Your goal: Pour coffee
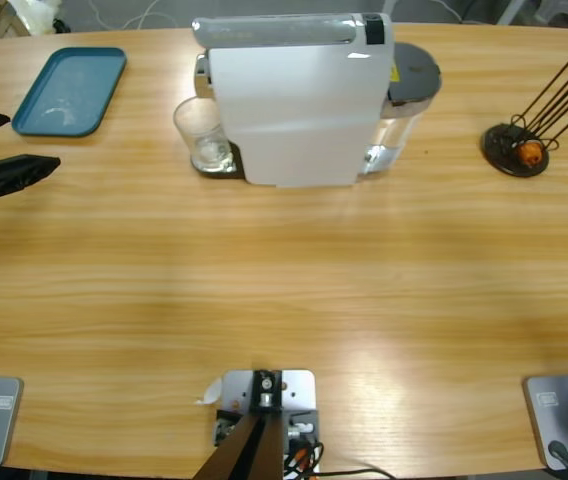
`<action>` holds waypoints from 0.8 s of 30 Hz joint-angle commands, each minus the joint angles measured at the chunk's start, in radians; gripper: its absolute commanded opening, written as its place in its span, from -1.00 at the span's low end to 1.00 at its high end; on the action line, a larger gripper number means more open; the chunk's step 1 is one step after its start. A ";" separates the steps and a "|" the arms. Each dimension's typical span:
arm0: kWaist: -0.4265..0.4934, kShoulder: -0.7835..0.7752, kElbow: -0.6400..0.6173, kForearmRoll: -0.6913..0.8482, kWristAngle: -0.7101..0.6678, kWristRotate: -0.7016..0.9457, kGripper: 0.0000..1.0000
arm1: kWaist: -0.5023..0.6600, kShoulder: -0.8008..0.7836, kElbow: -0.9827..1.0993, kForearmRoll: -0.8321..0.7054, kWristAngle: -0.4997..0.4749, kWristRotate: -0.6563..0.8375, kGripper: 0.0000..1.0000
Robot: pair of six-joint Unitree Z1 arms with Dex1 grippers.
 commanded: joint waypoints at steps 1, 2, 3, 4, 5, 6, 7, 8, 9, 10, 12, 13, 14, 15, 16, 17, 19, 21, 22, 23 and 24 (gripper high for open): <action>0.003 0.041 0.033 -0.014 -0.017 -0.011 0.72 | 0.166 -0.342 0.611 -0.374 -0.069 0.153 -0.70; 0.003 0.043 0.033 -0.015 -0.018 -0.011 0.72 | 0.175 -0.373 0.681 -0.422 -0.065 0.165 -0.26; 0.003 0.043 0.033 -0.015 -0.020 -0.011 0.72 | 0.176 -0.406 0.753 -0.470 -0.057 0.177 0.12; 0.003 0.046 0.033 -0.016 -0.022 -0.011 0.72 | 0.176 -0.429 0.802 -0.505 -0.055 0.179 0.40; 0.003 0.051 0.033 -0.018 -0.026 -0.011 0.72 | 0.176 -0.446 0.840 -0.533 -0.055 0.180 0.62; 0.003 0.059 0.033 -0.022 -0.030 -0.011 0.72 | 0.176 -0.458 0.873 -0.560 -0.055 0.180 0.83; 0.003 0.066 0.033 -0.024 -0.033 -0.011 0.72 | 0.176 -0.468 0.904 -0.588 -0.055 0.180 0.95; 0.003 0.072 0.033 -0.027 -0.035 -0.011 0.73 | 0.176 -0.476 0.933 -0.616 -0.054 0.180 1.00; 0.003 0.073 0.033 -0.027 -0.035 -0.011 0.73 | 0.176 -0.484 0.968 -0.657 -0.049 0.180 1.00; 0.003 0.073 0.033 -0.028 -0.035 -0.012 0.73 | 0.176 -0.486 0.996 -0.688 -0.035 0.180 1.00; 0.003 0.077 0.033 -0.028 -0.035 -0.015 0.73 | 0.176 -0.489 1.058 -0.751 -0.004 0.179 1.00; 0.003 0.080 0.033 -0.029 -0.035 -0.016 0.73 | 0.176 -0.495 1.091 -0.785 0.017 0.180 1.00; 0.003 0.083 0.033 -0.029 -0.035 -0.017 0.73 | 0.176 -0.504 1.125 -0.820 0.043 0.180 1.00; 0.003 0.085 0.034 -0.030 -0.036 -0.017 0.73 | 0.176 -0.516 1.154 -0.848 0.070 0.180 1.00; 0.003 0.089 0.033 -0.030 -0.037 -0.017 0.74 | 0.176 -0.538 1.184 -0.872 0.098 0.179 1.00; 0.003 0.095 0.033 -0.033 -0.037 -0.017 0.74 | 0.176 -0.563 1.210 -0.890 0.116 0.179 1.00; 0.003 0.109 0.033 -0.041 -0.040 -0.017 0.76 | 0.176 -0.635 1.260 -0.911 0.129 0.175 1.00; 0.003 0.112 0.035 -0.046 -0.041 -0.012 0.76 | 0.176 -0.712 1.298 -0.931 0.129 0.172 1.00; 0.003 0.110 0.040 -0.055 -0.040 -0.009 0.76 | 0.176 -0.736 1.314 -0.952 0.129 0.171 1.00; 0.003 0.107 0.048 -0.069 -0.040 -0.008 0.76 | 0.176 -0.748 1.329 -0.974 0.125 0.170 1.00; 0.003 0.099 0.058 -0.086 -0.036 -0.008 0.77 | 0.176 -0.746 1.333 -0.984 0.125 0.169 1.00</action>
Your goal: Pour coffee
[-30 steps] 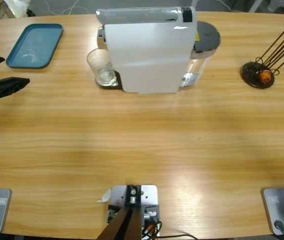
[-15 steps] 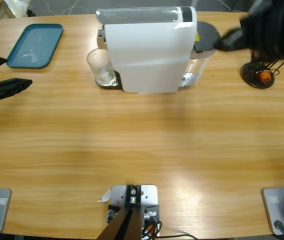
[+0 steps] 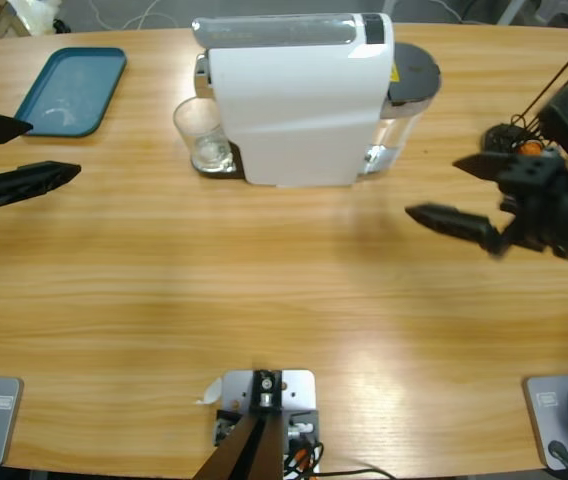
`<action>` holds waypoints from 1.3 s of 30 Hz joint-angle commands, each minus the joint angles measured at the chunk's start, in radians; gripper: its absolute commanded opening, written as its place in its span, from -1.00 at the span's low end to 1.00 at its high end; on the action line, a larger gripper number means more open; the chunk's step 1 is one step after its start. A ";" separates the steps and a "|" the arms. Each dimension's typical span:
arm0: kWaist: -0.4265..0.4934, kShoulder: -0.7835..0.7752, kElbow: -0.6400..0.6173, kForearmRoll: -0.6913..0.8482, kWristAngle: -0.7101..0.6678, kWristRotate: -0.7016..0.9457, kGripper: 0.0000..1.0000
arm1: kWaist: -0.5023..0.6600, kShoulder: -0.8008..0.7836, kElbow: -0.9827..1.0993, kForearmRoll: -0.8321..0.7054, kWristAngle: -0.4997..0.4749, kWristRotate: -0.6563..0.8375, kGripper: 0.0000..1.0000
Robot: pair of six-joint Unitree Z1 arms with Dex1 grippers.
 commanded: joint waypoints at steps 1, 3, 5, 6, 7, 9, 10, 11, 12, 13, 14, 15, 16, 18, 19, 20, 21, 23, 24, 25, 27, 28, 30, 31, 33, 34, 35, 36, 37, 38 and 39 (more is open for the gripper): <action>0.003 0.021 0.065 -0.072 -0.011 -0.005 0.81 | 0.009 -0.158 0.125 -0.100 0.022 0.001 1.00; 0.003 0.001 0.088 -0.105 -0.012 -0.004 0.84 | 0.009 -0.134 0.128 -0.116 0.025 0.000 1.00; 0.003 -0.016 0.116 -0.145 -0.012 -0.004 0.84 | 0.009 -0.113 0.135 -0.138 0.022 0.000 1.00; 0.003 -0.019 0.121 -0.150 -0.012 -0.004 0.84 | 0.009 -0.105 0.135 -0.143 0.022 0.000 1.00; 0.003 -0.019 0.124 -0.151 -0.013 -0.004 0.84 | 0.009 -0.102 0.137 -0.147 0.021 0.000 1.00; 0.002 -0.019 0.138 -0.153 -0.012 -0.004 0.85 | 0.009 -0.108 0.140 -0.151 0.018 0.000 1.00; 0.003 -0.017 0.143 -0.153 -0.012 -0.005 0.85 | 0.009 -0.113 0.141 -0.151 0.017 0.000 1.00; 0.003 -0.013 0.145 -0.156 -0.013 -0.005 0.86 | 0.009 -0.116 0.142 -0.151 0.017 0.000 1.00; 0.003 -0.011 0.150 -0.163 -0.013 -0.005 0.86 | 0.009 -0.120 0.143 -0.151 0.017 0.000 1.00; 0.003 -0.013 0.159 -0.175 -0.013 -0.005 0.85 | 0.008 -0.121 0.144 -0.151 0.015 0.000 1.00; 0.002 -0.015 0.163 -0.180 -0.013 -0.005 0.85 | 0.008 -0.121 0.144 -0.151 0.015 0.000 1.00; 0.003 -0.016 0.167 -0.184 -0.012 -0.005 0.85 | 0.008 -0.121 0.144 -0.153 0.015 0.000 1.00; 0.002 -0.015 0.170 -0.191 -0.012 -0.004 0.85 | 0.007 -0.120 0.144 -0.153 0.015 0.002 1.00; 0.002 -0.013 0.173 -0.194 -0.012 -0.002 0.85 | 0.005 -0.118 0.144 -0.153 0.015 0.002 1.00; 0.002 -0.013 0.175 -0.194 -0.012 -0.001 0.85 | 0.005 -0.114 0.144 -0.153 0.015 0.003 1.00; 0.002 -0.012 0.176 -0.195 -0.012 0.001 0.85 | 0.005 -0.109 0.144 -0.155 0.015 0.003 1.00; 0.003 -0.011 0.178 -0.198 -0.012 0.001 0.85 | 0.005 -0.098 0.144 -0.160 0.015 0.003 1.00; 0.002 -0.008 0.181 -0.203 -0.012 0.001 0.85 | 0.005 -0.081 0.144 -0.167 0.018 0.005 1.00; 0.002 -0.006 0.182 -0.206 -0.012 0.001 0.85 | 0.005 -0.078 0.144 -0.169 0.019 0.005 1.00; 0.002 -0.004 0.183 -0.209 -0.012 0.001 0.85 | 0.005 -0.075 0.144 -0.170 0.020 0.005 1.00; 0.002 -0.002 0.184 -0.211 -0.012 0.001 0.86 | 0.005 -0.077 0.144 -0.170 0.020 0.005 1.00; 0.002 -0.001 0.185 -0.212 -0.012 0.001 0.85 | 0.005 -0.078 0.144 -0.170 0.022 0.005 1.00; 0.002 0.002 0.185 -0.214 -0.012 0.001 0.85 | 0.005 -0.079 0.144 -0.170 0.022 0.005 1.00; 0.002 0.004 0.185 -0.216 -0.012 0.001 0.85 | 0.005 -0.079 0.144 -0.169 0.022 0.005 1.00; 0.001 0.015 0.185 -0.221 -0.014 0.001 0.85 | 0.003 -0.079 0.144 -0.168 0.022 0.005 1.00; 0.002 0.017 0.185 -0.223 -0.015 0.001 0.85 | 0.003 -0.079 0.143 -0.168 0.023 0.005 1.00; 0.001 0.014 0.186 -0.227 -0.015 0.001 0.85 | 0.003 -0.079 0.143 -0.167 0.023 0.005 1.00; 0.001 0.004 0.188 -0.230 -0.013 0.002 0.84 | 0.003 -0.080 0.142 -0.165 0.023 0.005 1.00; 0.002 -0.008 0.189 -0.230 -0.010 0.005 0.83 | 0.003 -0.081 0.142 -0.163 0.023 0.005 1.00; 0.002 -0.009 0.189 -0.231 -0.009 0.006 0.83 | 0.003 -0.083 0.141 -0.160 0.023 0.005 1.00; 0.002 -0.002 0.188 -0.235 -0.011 0.006 0.83 | 0.003 -0.084 0.141 -0.158 0.023 0.005 1.00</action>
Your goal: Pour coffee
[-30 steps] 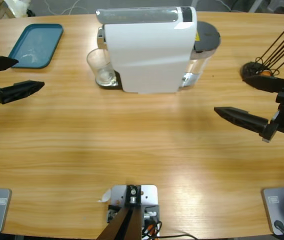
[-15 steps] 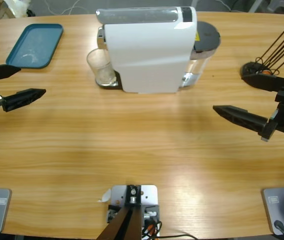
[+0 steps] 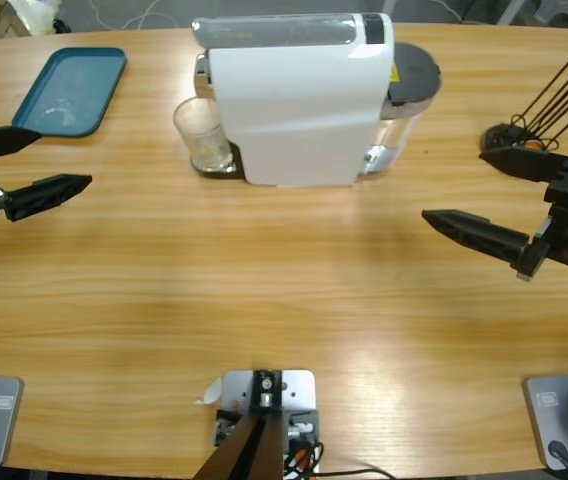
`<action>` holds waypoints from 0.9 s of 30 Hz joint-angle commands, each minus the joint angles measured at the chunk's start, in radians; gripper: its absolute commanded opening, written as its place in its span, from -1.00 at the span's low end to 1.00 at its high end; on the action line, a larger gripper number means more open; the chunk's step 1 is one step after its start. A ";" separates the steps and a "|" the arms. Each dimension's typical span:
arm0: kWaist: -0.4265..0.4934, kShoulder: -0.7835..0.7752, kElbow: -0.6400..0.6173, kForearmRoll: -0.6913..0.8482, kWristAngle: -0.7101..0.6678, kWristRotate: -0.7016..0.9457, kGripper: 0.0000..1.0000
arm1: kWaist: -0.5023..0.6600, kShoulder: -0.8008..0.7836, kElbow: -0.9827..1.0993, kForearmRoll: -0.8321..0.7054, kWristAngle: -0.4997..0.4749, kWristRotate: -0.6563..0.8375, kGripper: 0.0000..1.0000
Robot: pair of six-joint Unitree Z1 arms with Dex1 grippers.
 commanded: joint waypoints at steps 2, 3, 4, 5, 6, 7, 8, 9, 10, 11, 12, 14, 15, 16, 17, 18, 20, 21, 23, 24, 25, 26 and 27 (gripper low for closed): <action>0.002 0.000 0.039 -0.033 -0.012 0.005 0.83 | 0.003 0.019 0.029 0.004 0.015 0.005 1.00; 0.002 -0.004 0.039 -0.035 -0.012 0.005 0.83 | 0.003 0.017 0.029 0.006 0.015 0.005 1.00; 0.003 -0.009 0.039 -0.035 -0.012 0.005 0.82 | 0.001 0.015 0.029 0.008 0.015 0.006 1.00; 0.003 -0.012 0.039 -0.037 -0.012 0.006 0.82 | 0.001 0.015 0.029 0.010 0.015 0.005 1.00; 0.003 -0.014 0.038 -0.039 -0.011 0.010 0.81 | -0.001 0.014 0.028 0.011 0.015 0.005 1.00; 0.002 -0.019 0.038 -0.044 -0.009 0.015 0.81 | -0.002 0.014 0.027 0.012 0.016 0.005 1.00; 0.002 -0.023 0.037 -0.045 -0.005 0.016 0.81 | -0.003 0.014 0.027 0.012 0.017 0.005 1.00; 0.003 -0.024 0.036 -0.046 -0.004 0.018 0.81 | -0.004 0.014 0.027 0.012 0.017 0.005 1.00; 0.002 -0.023 0.036 -0.046 -0.003 0.018 0.81 | -0.004 0.014 0.027 0.012 0.018 0.006 1.00; 0.002 -0.021 0.036 -0.046 -0.004 0.018 0.81 | -0.003 0.014 0.027 0.012 0.018 0.005 1.00; 0.002 -0.021 0.037 -0.046 -0.003 0.018 0.81 | -0.003 0.013 0.027 0.013 0.018 0.005 1.00; 0.002 -0.019 0.036 -0.046 -0.003 0.018 0.81 | -0.004 0.012 0.027 0.014 0.020 0.005 1.00; 0.003 -0.016 0.036 -0.046 -0.003 0.019 0.81 | -0.004 0.012 0.027 0.014 0.020 0.005 1.00; 0.002 -0.015 0.036 -0.046 -0.004 0.018 0.80 | -0.003 0.012 0.027 0.014 0.021 0.005 1.00; 0.002 -0.014 0.036 -0.046 -0.004 0.018 0.80 | -0.004 0.012 0.027 0.015 0.021 0.005 1.00; 0.002 -0.013 0.036 -0.046 -0.004 0.018 0.80 | -0.004 0.012 0.027 0.015 0.021 0.005 1.00; 0.002 -0.009 0.036 -0.046 -0.004 0.018 0.80 | -0.004 0.014 0.027 0.016 0.021 0.005 1.00; 0.002 -0.006 0.036 -0.046 -0.004 0.018 0.80 | -0.004 0.015 0.027 0.016 0.021 0.005 1.00; 0.002 0.001 0.036 -0.047 -0.004 0.018 0.80 | -0.004 0.018 0.026 0.016 0.021 0.005 1.00; 0.002 0.003 0.036 -0.048 -0.005 0.018 0.80 | -0.004 0.018 0.026 0.015 0.021 0.005 1.00; 0.001 0.006 0.036 -0.048 -0.006 0.018 0.80 | -0.004 0.020 0.025 0.016 0.021 0.005 1.00; 0.001 0.009 0.036 -0.049 -0.007 0.018 0.80 | -0.004 0.021 0.025 0.015 0.021 0.005 1.00; 0.001 0.010 0.036 -0.049 -0.009 0.018 0.80 | -0.004 0.023 0.025 0.014 0.021 0.005 1.00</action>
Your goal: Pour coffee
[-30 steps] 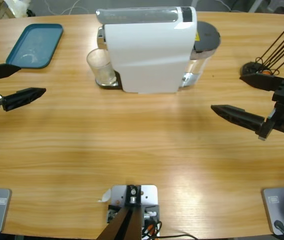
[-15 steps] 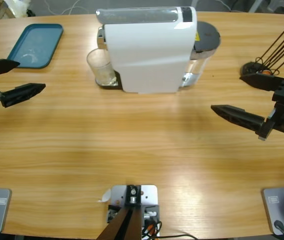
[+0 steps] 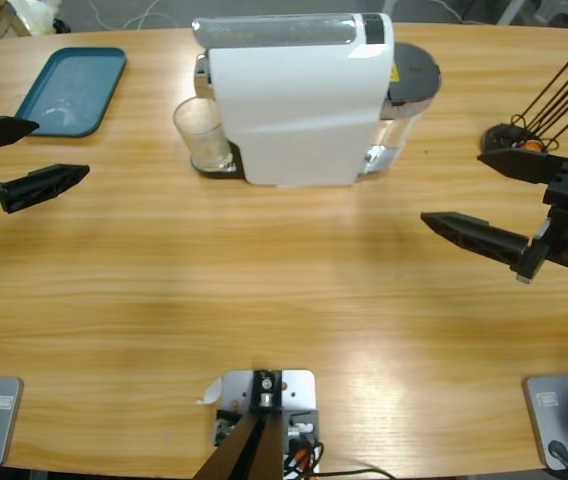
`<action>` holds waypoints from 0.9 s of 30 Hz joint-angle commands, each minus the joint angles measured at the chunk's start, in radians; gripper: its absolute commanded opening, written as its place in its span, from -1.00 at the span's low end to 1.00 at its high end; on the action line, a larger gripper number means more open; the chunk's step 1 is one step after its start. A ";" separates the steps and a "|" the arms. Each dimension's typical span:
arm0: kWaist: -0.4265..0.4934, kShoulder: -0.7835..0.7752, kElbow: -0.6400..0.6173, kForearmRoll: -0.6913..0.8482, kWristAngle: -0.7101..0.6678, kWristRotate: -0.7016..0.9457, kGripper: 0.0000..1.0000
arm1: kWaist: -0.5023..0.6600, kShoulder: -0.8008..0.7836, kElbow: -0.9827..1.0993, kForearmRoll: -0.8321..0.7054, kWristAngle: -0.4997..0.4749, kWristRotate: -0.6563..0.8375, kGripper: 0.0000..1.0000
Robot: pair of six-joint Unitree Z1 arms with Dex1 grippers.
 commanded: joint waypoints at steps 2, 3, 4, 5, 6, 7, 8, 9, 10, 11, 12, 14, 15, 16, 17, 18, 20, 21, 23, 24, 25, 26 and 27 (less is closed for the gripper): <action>-0.001 0.015 0.035 -0.017 -0.009 0.009 0.80 | -0.004 0.025 0.024 0.013 0.011 0.005 1.00; -0.002 0.016 0.035 -0.017 -0.009 0.009 0.80 | -0.004 0.025 0.024 0.013 0.011 0.005 1.00; -0.003 0.019 0.035 -0.017 -0.009 0.009 0.80 | -0.004 0.025 0.024 0.013 0.009 0.005 1.00; -0.006 0.021 0.035 -0.017 -0.009 0.009 0.80 | -0.004 0.025 0.024 0.013 0.009 0.005 1.00; -0.007 0.021 0.035 -0.017 -0.009 0.009 0.80 | -0.004 0.025 0.024 0.013 0.009 0.005 1.00; -0.008 0.022 0.035 -0.017 -0.009 0.009 0.80 | -0.004 0.025 0.024 0.013 0.009 0.005 1.00; -0.008 0.024 0.036 -0.017 -0.009 0.008 0.80 | -0.004 0.025 0.024 0.013 0.009 0.005 1.00; -0.009 0.026 0.035 -0.017 -0.009 0.008 0.80 | -0.004 0.025 0.024 0.013 0.009 0.005 1.00; -0.011 0.029 0.036 -0.017 -0.009 0.007 0.80 | -0.004 0.025 0.024 0.013 0.009 0.005 1.00; -0.011 0.031 0.035 -0.017 -0.009 0.007 0.80 | -0.004 0.025 0.024 0.014 0.009 0.005 1.00; -0.011 0.032 0.036 -0.017 -0.009 0.007 0.80 | -0.004 0.025 0.024 0.014 0.009 0.005 1.00; -0.013 0.033 0.037 -0.017 -0.009 0.007 0.80 | -0.004 0.026 0.024 0.013 0.009 0.005 1.00; -0.015 0.033 0.037 -0.017 -0.009 0.007 0.80 | -0.004 0.025 0.024 0.014 0.011 0.005 1.00; -0.016 0.032 0.037 -0.017 -0.009 0.007 0.80 | -0.005 0.026 0.024 0.014 0.011 0.005 1.00; -0.017 0.033 0.037 -0.016 -0.009 0.007 0.80 | -0.004 0.027 0.024 0.014 0.011 0.005 1.00; -0.017 0.035 0.037 -0.016 -0.009 0.006 0.80 | -0.004 0.029 0.024 0.014 0.011 0.005 1.00; -0.018 0.038 0.038 -0.017 -0.009 0.005 0.80 | -0.004 0.028 0.024 0.015 0.012 0.005 1.00; -0.018 0.038 0.038 -0.016 -0.009 0.004 0.80 | -0.004 0.028 0.024 0.015 0.012 0.005 1.00; -0.018 0.042 0.038 -0.016 -0.009 0.004 0.80 | -0.004 0.030 0.024 0.014 0.013 0.004 1.00; -0.019 0.044 0.038 -0.016 -0.009 0.004 0.80 | -0.004 0.031 0.024 0.015 0.014 0.003 1.00; -0.020 0.046 0.038 -0.017 -0.009 0.004 0.80 | -0.004 0.031 0.024 0.014 0.014 0.003 1.00; -0.021 0.048 0.038 -0.017 -0.009 0.004 0.80 | -0.004 0.031 0.024 0.015 0.013 0.003 1.00; -0.023 0.048 0.038 -0.017 -0.008 0.004 0.80 | -0.004 0.033 0.022 0.014 0.012 0.003 1.00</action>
